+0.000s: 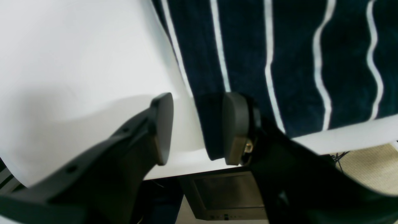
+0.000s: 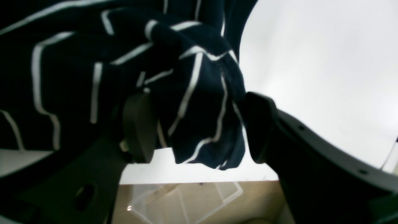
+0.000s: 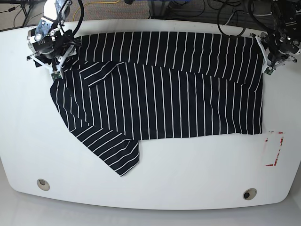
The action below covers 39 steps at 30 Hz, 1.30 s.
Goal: Layout the t-shirt on the table in an organized manner, then fold the t-shirt properly
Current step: 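Release the shirt edge with the right gripper and raise it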
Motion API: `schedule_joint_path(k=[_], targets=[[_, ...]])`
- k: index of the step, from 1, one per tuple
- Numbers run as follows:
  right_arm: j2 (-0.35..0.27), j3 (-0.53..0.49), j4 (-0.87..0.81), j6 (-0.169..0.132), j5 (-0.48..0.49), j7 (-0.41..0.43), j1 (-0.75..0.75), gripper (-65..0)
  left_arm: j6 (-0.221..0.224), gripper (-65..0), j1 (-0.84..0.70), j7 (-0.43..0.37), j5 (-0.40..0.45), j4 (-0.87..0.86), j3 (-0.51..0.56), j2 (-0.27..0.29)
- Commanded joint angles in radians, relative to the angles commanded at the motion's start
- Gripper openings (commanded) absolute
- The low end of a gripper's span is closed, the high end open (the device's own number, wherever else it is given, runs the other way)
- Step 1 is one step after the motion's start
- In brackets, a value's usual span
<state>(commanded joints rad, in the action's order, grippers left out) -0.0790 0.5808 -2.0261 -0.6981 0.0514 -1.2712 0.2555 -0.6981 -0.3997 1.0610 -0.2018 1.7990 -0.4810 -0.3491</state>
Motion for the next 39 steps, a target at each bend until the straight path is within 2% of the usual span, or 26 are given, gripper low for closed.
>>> schedule_joint_path(k=[12, 17, 20, 28, 34, 39], targets=[[-0.057, 0.000, -0.002, 0.000, 0.037, -0.109, -0.015, -24.1, 0.000, -40.4, 0.032, 0.017, 0.000, 0.044, 0.000, 0.002], [-0.069, 0.002, 0.000, 0.000, 0.114, -0.112, -0.008, -24.1, 0.000, -40.4, 0.072, 0.069, 0.000, 0.041, 0.000, 0.005], [-0.072, 0.002, 0.000, 0.000, 0.152, -0.114, -0.014, -24.1, 0.000, -40.4, 0.098, 0.074, 0.002, 0.043, -0.002, 0.029], [-0.107, 0.003, 0.000, 0.000, 0.155, -0.114, -0.081, -24.1, 0.000, -40.4, 0.135, 0.072, 0.003, 0.043, -0.002, 0.043], [-0.106, 0.002, 0.000, 0.000, 0.143, -0.125, -0.152, -24.3, 0.000, -40.4, 0.149, 0.071, 0.002, 0.043, 0.000, 0.055], [-0.133, 0.002, -0.002, 0.000, 0.141, -0.125, -0.121, -24.3, 0.000, -40.4, 0.164, 0.072, 0.005, 0.044, 0.000, 0.061]])
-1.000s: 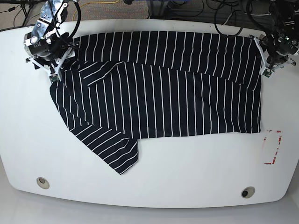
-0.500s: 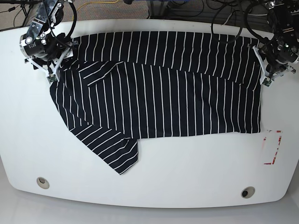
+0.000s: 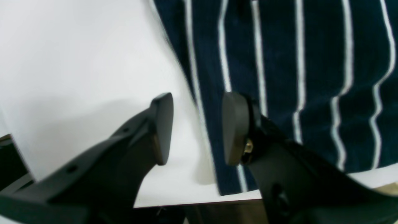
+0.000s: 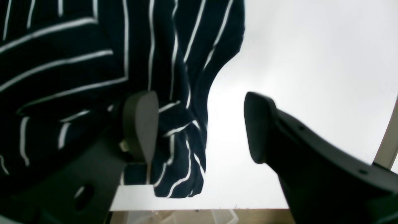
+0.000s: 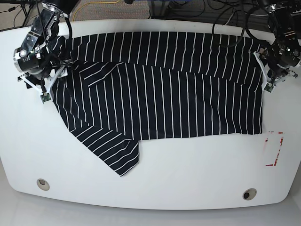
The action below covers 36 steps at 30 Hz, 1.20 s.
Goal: Layout the t-shirt on the table in an organized manner, then fold the t-shirt properly
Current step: 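Release the shirt edge with the right gripper and raise it, then move the right gripper onto the shirt's folded flap and grasp it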
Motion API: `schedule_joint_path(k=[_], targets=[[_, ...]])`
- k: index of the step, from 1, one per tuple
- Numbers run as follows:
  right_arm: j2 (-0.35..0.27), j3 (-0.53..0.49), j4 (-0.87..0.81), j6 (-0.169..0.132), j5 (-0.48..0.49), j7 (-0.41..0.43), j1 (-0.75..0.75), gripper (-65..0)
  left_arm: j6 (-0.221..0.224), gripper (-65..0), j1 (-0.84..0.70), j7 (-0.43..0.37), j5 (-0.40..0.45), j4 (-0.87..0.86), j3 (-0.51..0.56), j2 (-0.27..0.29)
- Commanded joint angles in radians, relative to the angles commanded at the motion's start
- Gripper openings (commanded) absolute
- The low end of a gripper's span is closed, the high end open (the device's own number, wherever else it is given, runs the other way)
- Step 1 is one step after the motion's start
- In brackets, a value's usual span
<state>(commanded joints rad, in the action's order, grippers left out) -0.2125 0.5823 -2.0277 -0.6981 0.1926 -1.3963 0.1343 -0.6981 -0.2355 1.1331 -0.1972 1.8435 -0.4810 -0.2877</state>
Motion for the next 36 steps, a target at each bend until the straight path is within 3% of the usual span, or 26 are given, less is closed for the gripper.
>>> schedule_joint_path(k=[6, 15, 24, 30, 36], targets=[[-0.012, 0.029, -0.005, 0.000, 0.003, 0.000, 0.046, -24.3, 0.000, -40.4, 0.017, -0.003, 0.000, -0.005, -0.003, -0.003], [0.091, 0.052, 0.006, 0.000, 0.034, 0.000, -0.055, -24.3, 0.000, -40.4, 0.018, -0.003, 0.002, -0.006, 0.003, 0.002], [0.186, -0.101, 0.049, 0.000, 0.032, 0.002, -0.097, -24.3, 0.000, -40.4, 0.018, -0.005, 0.002, -0.006, 0.003, 0.003], [0.203, -0.190, 0.092, 0.000, 0.032, 0.093, -0.092, -24.3, 0.000, -40.4, 0.018, -0.005, 0.002, -0.006, 0.003, 0.002], [0.199, -0.199, 0.183, 0.000, 0.032, 0.176, -0.097, -24.3, 0.000, -40.4, 0.014, -0.005, 0.002, -0.006, 0.000, 0.002]])
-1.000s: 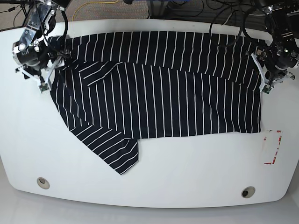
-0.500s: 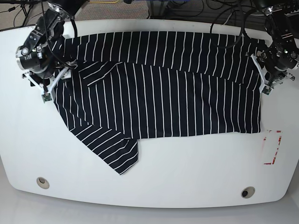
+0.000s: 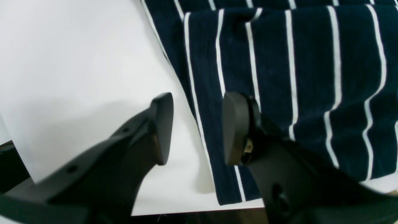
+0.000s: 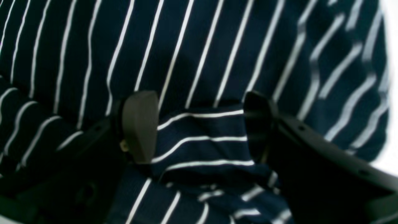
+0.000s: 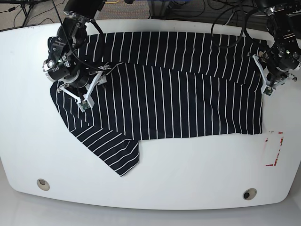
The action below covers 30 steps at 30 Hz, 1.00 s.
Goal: Layout the t-shirt on the table in an organized manner, then fold the t-shirt properly
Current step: 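Move the right gripper onto the shirt's folded flap and grasp it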
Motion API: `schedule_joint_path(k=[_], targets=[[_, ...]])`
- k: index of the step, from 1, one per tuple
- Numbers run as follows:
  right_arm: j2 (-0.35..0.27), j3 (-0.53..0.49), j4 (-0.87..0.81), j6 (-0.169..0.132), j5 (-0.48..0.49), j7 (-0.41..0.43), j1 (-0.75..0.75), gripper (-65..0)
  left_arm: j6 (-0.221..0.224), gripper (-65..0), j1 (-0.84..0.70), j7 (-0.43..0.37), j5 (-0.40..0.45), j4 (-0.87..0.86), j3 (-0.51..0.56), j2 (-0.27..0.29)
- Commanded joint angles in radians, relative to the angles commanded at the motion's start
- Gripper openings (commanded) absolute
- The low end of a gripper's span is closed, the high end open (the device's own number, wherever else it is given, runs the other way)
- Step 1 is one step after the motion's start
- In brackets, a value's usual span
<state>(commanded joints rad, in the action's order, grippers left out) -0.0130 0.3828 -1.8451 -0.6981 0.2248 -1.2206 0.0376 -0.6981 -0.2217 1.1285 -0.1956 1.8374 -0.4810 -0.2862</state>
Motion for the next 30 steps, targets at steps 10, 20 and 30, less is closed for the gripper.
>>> schedule_joint_path(k=[10, 20, 30], targets=[[-0.060, -0.002, 0.137, 0.000, 0.000, 0.118, 0.000, -24.3, 0.000, -40.4, -0.002, 0.002, 0.000, 0.000, -0.002, 0.000], [-0.087, 0.005, 0.140, 0.000, 0.000, 0.124, 0.003, -30.4, 0.000, -40.4, -0.002, 0.002, 0.000, 0.000, 0.000, 0.000], [-0.095, 0.002, 0.169, 0.000, 0.000, 0.155, 0.005, -52.0, 0.000, -40.4, 0.002, 0.002, 0.000, 0.000, 0.003, 0.000]])
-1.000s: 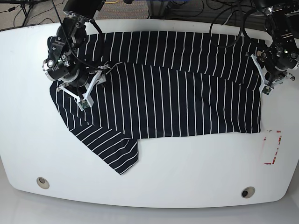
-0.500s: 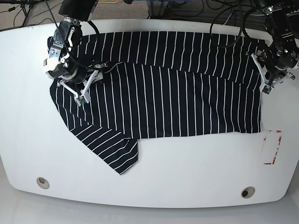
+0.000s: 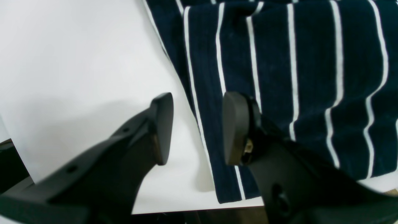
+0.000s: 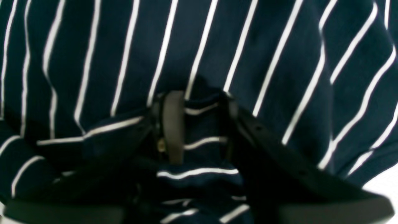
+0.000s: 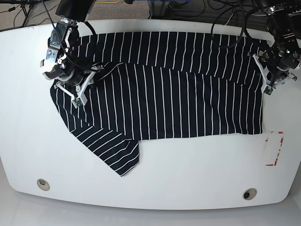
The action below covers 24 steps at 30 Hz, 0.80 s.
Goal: Layout the t-shirt on the table in an organized manner, then fold the t-shirt properly
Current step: 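Move the right gripper onto the shirt's folded flap and grasp it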
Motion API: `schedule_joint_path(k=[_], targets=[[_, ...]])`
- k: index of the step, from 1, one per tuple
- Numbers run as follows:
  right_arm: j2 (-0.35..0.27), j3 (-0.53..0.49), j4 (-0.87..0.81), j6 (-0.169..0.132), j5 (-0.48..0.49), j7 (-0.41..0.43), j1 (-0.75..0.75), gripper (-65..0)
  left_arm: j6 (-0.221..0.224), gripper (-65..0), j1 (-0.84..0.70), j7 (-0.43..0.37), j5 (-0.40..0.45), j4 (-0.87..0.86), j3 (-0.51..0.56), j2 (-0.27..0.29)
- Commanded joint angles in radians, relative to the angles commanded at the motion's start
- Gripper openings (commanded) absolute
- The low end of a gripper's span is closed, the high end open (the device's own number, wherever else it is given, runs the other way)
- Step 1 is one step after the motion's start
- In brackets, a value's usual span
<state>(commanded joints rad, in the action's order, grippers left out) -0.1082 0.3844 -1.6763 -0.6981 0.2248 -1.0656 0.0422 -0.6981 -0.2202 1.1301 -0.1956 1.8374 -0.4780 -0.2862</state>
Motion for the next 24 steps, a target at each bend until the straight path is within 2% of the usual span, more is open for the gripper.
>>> schedule_joint_path(k=[5, 9, 19, 24], targets=[[0.000, 0.002, 0.034, 0.000, -0.002, 0.003, 0.000, -56.6, 0.000, -40.4, 0.000, 0.000, 0.000, 0.000, 0.000, 0.000], [0.000, 0.002, 0.035, 0.000, -0.002, 0.003, 0.000, -65.0, 0.000, -40.4, 0.002, 0.000, 0.000, 0.000, 0.000, 0.000], [0.000, -0.003, -0.095, 0.000, -0.002, -0.005, 0.023, -65.0, 0.000, -40.4, 0.002, 0.000, 0.000, -0.015, 0.000, 0.000], [0.003, -0.003, -0.198, 0.000, 0.000, -0.058, 0.028, -65.0, 0.000, -40.4, 0.003, 0.000, 0.000, -0.058, 0.000, 0.000]])
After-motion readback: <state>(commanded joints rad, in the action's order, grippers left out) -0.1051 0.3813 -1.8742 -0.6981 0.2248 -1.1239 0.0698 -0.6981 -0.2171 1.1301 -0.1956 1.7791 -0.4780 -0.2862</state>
